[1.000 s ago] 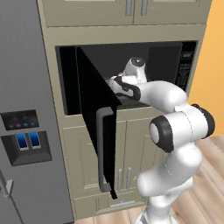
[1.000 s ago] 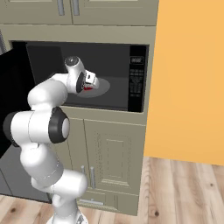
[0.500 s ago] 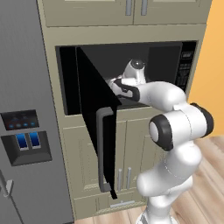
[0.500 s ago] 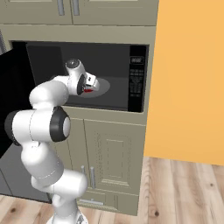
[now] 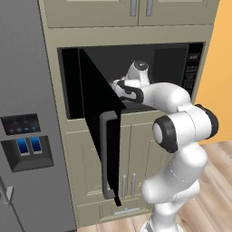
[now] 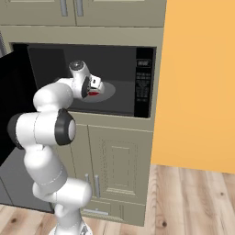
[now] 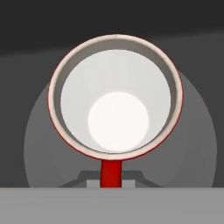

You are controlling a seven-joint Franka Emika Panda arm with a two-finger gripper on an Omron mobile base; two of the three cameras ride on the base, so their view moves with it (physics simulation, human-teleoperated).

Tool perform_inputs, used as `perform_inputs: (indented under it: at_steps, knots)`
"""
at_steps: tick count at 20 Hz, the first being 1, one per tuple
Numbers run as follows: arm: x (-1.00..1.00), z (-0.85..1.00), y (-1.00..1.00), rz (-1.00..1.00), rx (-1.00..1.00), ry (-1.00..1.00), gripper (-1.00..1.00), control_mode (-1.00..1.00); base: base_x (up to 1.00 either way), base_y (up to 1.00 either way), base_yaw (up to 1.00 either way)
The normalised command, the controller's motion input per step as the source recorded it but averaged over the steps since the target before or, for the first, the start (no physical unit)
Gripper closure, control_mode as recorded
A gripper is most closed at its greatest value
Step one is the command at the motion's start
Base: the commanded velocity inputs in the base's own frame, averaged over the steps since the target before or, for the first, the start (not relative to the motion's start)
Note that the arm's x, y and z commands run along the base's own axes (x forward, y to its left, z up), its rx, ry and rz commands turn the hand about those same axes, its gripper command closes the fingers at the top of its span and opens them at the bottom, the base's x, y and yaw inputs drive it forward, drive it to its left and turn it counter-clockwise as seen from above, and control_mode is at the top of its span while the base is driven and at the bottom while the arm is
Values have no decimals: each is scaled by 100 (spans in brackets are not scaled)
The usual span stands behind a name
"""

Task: Pick the mug from the counter and place it inside the microwave. Then close the microwave.

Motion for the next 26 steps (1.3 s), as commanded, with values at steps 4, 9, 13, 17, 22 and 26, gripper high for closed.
perform_inputs:
  at_steps: [4, 9, 13, 17, 22, 26]
  knots:
    - [0, -10, 0, 0, 0, 0, 100, -100, 0, 0, 0]
    - [0, -14, 0, 0, 0, 0, 100, -100, 0, 0, 0]
    - [0, -15, 0, 0, -1, 0, 100, -100, 0, 0, 0]
    - [1, -3, 0, 0, 0, 0, 100, -100, 0, 0, 0]
    - [0, 0, 0, 0, 0, 0, 100, -100, 0, 0, 0]
    - [0, 0, 0, 0, 0, 0, -100, -100, 0, 0, 0]
